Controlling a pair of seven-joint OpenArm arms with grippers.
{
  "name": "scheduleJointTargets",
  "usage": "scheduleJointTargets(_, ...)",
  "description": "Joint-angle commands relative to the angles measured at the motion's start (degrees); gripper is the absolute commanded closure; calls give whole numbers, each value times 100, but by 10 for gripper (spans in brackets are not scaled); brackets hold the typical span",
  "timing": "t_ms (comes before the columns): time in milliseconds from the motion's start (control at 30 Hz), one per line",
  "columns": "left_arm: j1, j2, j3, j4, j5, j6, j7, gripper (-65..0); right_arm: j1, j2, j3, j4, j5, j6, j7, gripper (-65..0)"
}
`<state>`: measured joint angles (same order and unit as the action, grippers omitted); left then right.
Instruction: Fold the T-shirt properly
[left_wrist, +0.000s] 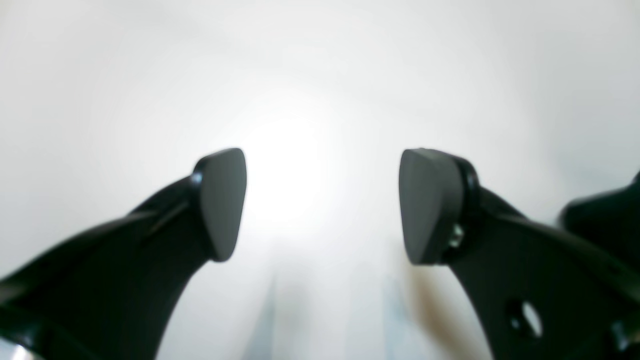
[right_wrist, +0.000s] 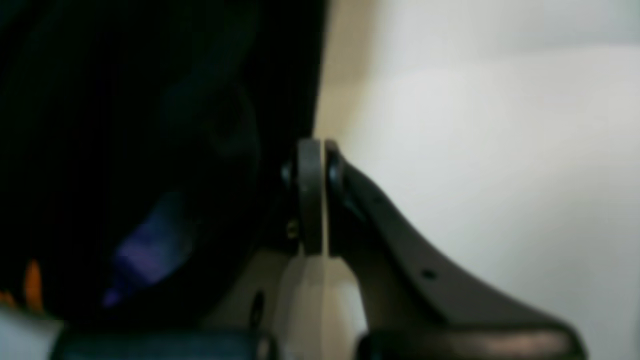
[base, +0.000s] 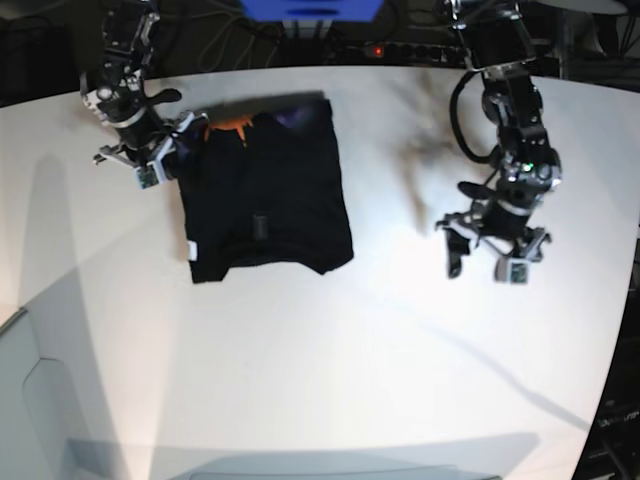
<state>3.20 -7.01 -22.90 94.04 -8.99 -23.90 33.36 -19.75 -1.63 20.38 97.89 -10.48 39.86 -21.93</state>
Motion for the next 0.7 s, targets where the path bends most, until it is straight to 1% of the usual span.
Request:
scheduleJointTargets(0,18,-104,-89,174,-81,-32,-158,-458,-52,0,-29,132,33,14,35,0)
scheduleJointTargets(67,273,-113,-238,324,-81,-32,-158,-458,-104,-61,-65,159,33,14,35,0)
scheduleJointTargets(267,1082,-86,-669,956,-90,-50,-71,-457,-87,-53,41,229,33,14,35,0)
scheduleJointTargets(367,1495,-34,-836,1414,-98,-76,466,-456,-131,-105,472,598,33,14,-18,0)
scheduleJointTargets(433,1776,63,-924,1704,-204,-76,817,-455,-210,-264,718,827,6,14,-26,0)
scheduleJointTargets(500,2102,151,-1091,1994,-424,-85,1213,-411,-421,-343,999,1134,6,14,-26,0)
scheduleJointTargets(600,2603,318,-1337,2205,-767,-85,1784,-283,-1019,-378,1122,1530,6,14,-26,0)
scheduleJointTargets(667,2884,353,-1521,2205,-934,-85,2057,-193,-1432,-360,1122,1618,6,14,-26,0)
